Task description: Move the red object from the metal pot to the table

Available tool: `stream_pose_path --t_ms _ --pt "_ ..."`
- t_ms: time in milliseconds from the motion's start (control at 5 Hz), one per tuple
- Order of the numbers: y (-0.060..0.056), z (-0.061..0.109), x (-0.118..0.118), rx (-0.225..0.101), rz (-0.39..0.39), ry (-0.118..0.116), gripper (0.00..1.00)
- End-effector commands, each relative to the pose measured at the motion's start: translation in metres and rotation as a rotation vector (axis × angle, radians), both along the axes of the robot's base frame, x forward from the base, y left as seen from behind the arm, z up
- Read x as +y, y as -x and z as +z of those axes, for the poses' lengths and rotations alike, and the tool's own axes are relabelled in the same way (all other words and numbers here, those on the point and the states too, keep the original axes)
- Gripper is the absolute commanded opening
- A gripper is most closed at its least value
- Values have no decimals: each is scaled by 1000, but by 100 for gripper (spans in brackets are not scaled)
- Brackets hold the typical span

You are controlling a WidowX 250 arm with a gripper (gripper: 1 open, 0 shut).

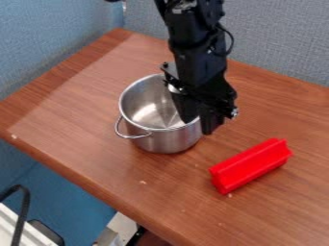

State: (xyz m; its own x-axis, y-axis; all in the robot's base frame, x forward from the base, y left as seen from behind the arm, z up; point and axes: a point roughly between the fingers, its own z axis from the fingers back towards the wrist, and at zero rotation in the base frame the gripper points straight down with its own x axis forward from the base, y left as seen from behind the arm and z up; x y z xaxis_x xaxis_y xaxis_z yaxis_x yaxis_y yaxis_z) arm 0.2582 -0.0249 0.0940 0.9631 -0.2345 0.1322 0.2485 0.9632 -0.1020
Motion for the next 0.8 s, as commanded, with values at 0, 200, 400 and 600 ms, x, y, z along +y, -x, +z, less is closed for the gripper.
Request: stream_pose_path --t_ms 0,200,400,600 --pt "-9 14 4 -46 24 12 100" --pt "-9 1 -2 -14 -4 4 100" --pt "-10 -18 -10 24 -42 -4 0" --pt "-12 -36 -29 48 -86 -22 0"
